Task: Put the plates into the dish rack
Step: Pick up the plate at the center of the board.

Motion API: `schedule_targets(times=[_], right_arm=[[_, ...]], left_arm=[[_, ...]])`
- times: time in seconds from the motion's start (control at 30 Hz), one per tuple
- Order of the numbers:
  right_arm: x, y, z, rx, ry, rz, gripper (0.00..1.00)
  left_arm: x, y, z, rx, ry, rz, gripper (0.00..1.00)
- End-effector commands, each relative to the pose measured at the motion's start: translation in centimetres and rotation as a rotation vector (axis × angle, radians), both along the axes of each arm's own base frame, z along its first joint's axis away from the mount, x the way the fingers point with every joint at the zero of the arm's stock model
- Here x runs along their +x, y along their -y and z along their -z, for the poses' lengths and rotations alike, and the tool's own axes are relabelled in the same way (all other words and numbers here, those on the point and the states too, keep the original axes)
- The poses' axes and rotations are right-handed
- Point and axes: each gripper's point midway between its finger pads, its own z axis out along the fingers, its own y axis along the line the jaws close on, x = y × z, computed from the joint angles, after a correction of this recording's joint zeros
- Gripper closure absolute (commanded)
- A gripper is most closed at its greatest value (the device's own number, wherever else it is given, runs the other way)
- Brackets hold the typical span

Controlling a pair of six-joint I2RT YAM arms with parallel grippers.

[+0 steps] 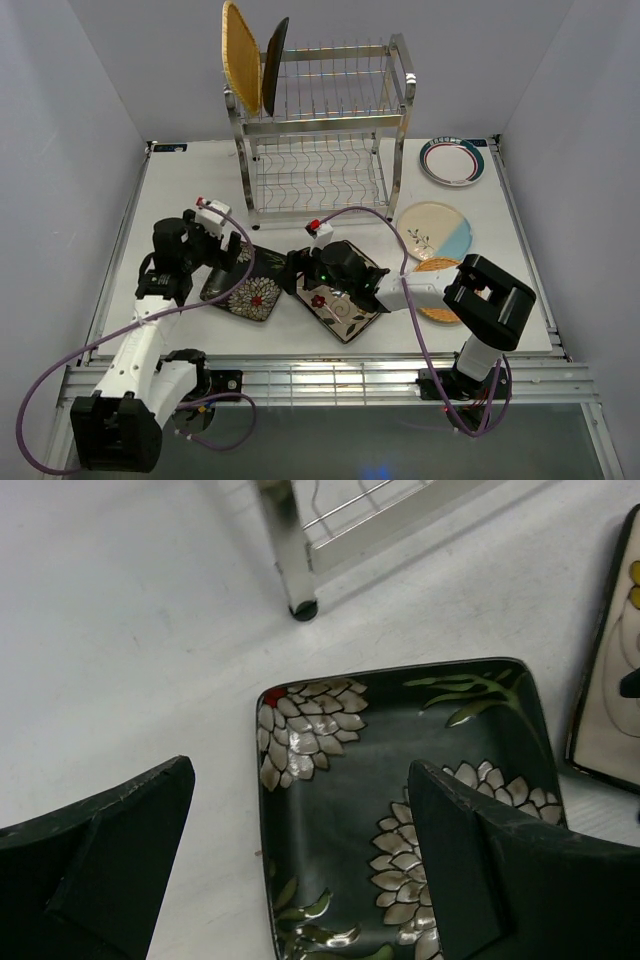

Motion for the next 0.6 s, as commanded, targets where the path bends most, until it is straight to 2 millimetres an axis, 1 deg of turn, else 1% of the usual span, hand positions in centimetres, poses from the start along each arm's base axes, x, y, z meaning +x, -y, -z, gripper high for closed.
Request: schedule_targets(times=[0.0, 0.13, 0.17, 0.23, 0.27, 0.3, 0.33, 0.37, 0.4, 0.43, 0.47, 0.57], right_arm=[[0.9, -1.2, -2.7, 0.079, 0.036, 0.001, 0.1], [0.9, -1.3, -2.6, 0.082, 0.035, 0.0, 0.1], [0.9, -1.3, -2.6, 0.081, 0.034, -0.002, 0.11], [0.8, -1.4, -2.7, 0.085, 0.035, -0.005, 0.11], [0.9, -1.4, -2.8, 0.088, 0.036, -0.008, 0.11], [0.8, -1.3, -2.7, 0.087, 0.035, -0.008, 0.11], [0.7, -1.4, -2.8, 0.089, 0.034, -0.011, 0.11], [0.7, -1.3, -3.0, 0.094, 0.038, -0.011, 0.11], [0.7, -1.3, -3.0, 0.094, 0.038, -0.01, 0.11], [0.7, -1.1, -3.0, 0.095, 0.037, -0.009, 0.11], [0.7, -1.1, -3.1, 0.096, 0.04, -0.008, 0.11], [0.6, -0.9, -3.3, 0.1, 0.044, -0.01, 0.11]], left_arm=[[-0.4, -0.5, 1.3, -0.083, -0.056, 0.065, 0.02], [-0.6, -1.2, 3.0, -0.171, -0.158, 0.117, 0.02], [-0.9, -1.2, 3.2, -0.248, -0.208, 0.156, 0.02], [-0.7, -1.8, 3.3, -0.298, -0.237, 0.183, 0.02], [-0.9, -2.7, 3.5, -0.341, -0.272, 0.165, 0.02], [-0.4, -2.6, 3.2, -0.401, -0.293, 0.204, 0.02], [-0.4, -2.6, 3.3, -0.411, -0.299, 0.232, 0.02], [-0.8, -2.6, 3.6, -0.447, -0.338, 0.241, 0.02], [-0.4, -2.5, 3.2, -0.463, -0.337, 0.264, 0.02], [-0.2, -2.6, 4.3, -0.482, -0.378, 0.264, 0.02], [-0.3, -2.6, 4.5, -0.499, -0.403, 0.264, 0.02], [0.4, -3.0, 5.6, -0.52, -0.446, 0.251, 0.02]])
